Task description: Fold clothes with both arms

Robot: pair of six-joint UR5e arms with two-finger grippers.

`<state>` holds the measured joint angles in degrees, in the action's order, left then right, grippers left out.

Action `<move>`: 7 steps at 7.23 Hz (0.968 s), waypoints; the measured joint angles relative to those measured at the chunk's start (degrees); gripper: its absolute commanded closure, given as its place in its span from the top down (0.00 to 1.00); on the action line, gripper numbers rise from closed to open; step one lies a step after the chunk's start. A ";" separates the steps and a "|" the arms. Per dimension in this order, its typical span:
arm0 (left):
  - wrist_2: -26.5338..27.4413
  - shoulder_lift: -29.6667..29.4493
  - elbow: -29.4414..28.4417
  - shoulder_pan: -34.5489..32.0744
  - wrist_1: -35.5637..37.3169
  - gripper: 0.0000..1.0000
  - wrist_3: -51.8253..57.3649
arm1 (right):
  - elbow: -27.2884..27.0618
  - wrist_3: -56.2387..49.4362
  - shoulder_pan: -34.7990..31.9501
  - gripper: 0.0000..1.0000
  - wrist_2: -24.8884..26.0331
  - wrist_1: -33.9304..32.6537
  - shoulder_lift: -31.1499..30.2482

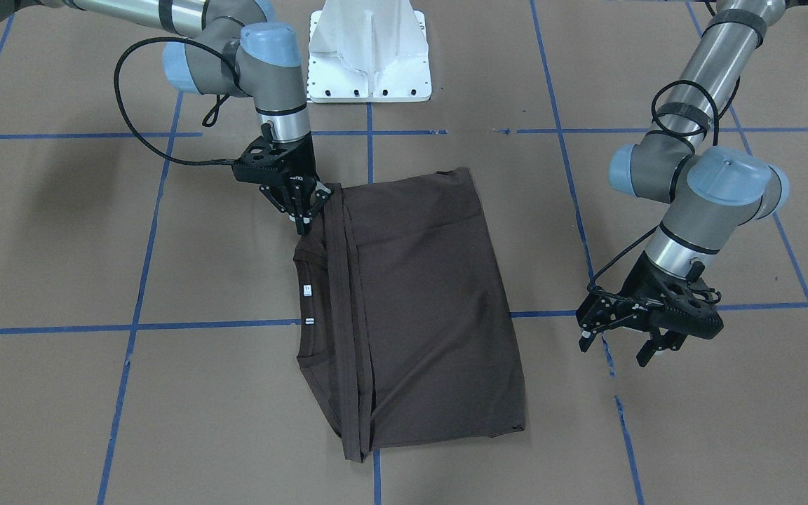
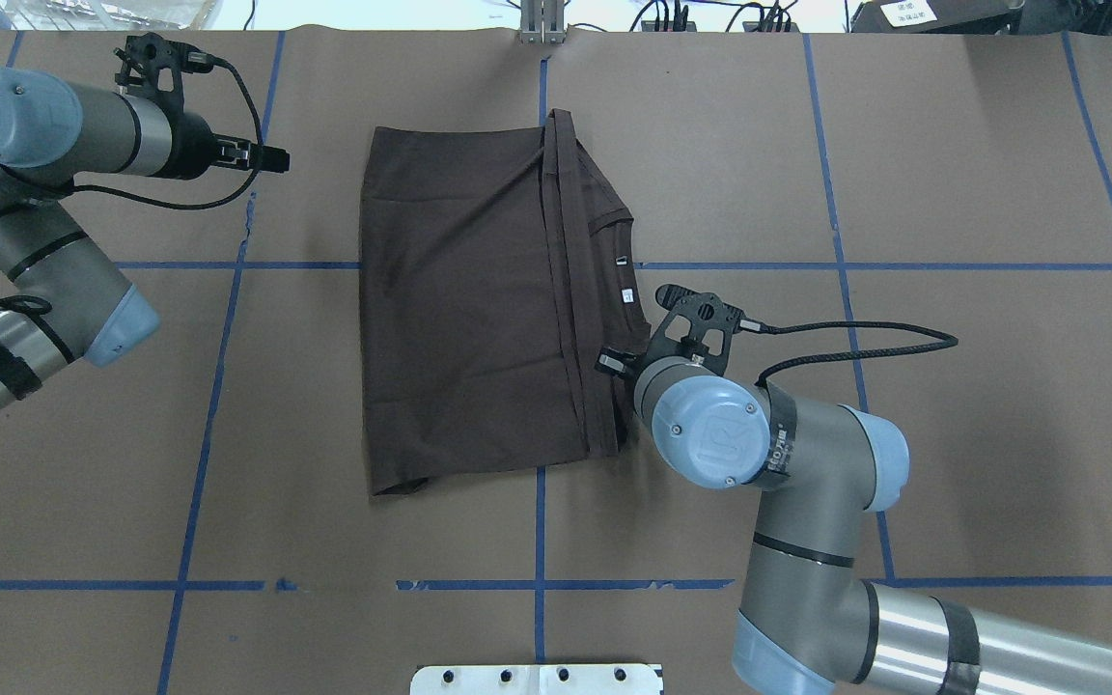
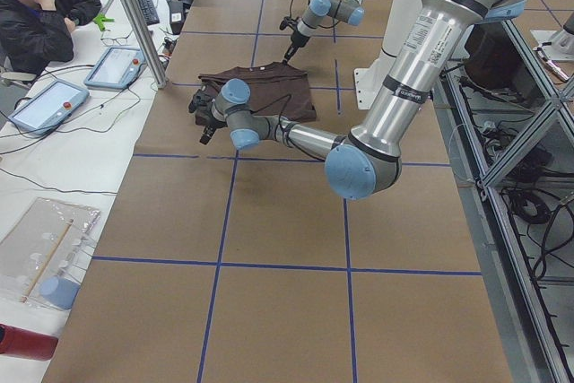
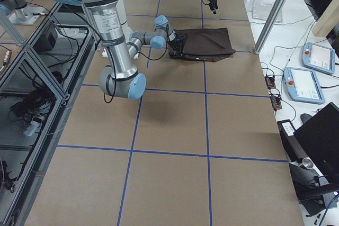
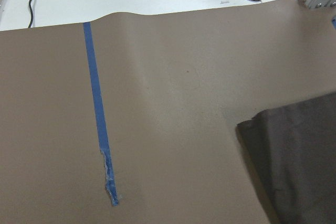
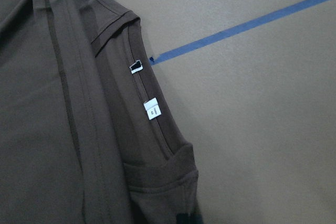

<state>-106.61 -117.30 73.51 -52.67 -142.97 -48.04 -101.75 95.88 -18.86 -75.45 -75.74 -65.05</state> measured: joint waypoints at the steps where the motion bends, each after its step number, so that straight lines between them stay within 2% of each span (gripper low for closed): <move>1: 0.00 0.00 0.06 0.02 -0.02 1.00 -0.02 | -1.81 0.01 0.97 0.00 0.80 0.03 -2.59; 2: 0.00 0.02 0.13 0.02 -0.05 1.00 -0.30 | -3.49 0.01 1.53 0.00 1.27 0.05 -4.99; 3: 0.00 0.04 0.18 0.02 -0.09 1.00 -0.87 | -5.45 -0.01 2.10 0.99 1.76 0.07 -7.31; 5: 0.00 0.05 0.21 0.06 -0.11 1.00 -1.36 | -7.89 -1.39 4.22 1.00 4.18 -0.01 -9.86; 7: 0.00 0.05 0.01 0.13 -0.12 1.00 -1.38 | -8.82 -9.22 6.13 1.00 5.33 -0.09 -9.88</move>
<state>-106.61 -117.25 73.53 -52.54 -143.09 -49.42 -110.57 86.66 -12.73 -70.13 -75.84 -74.93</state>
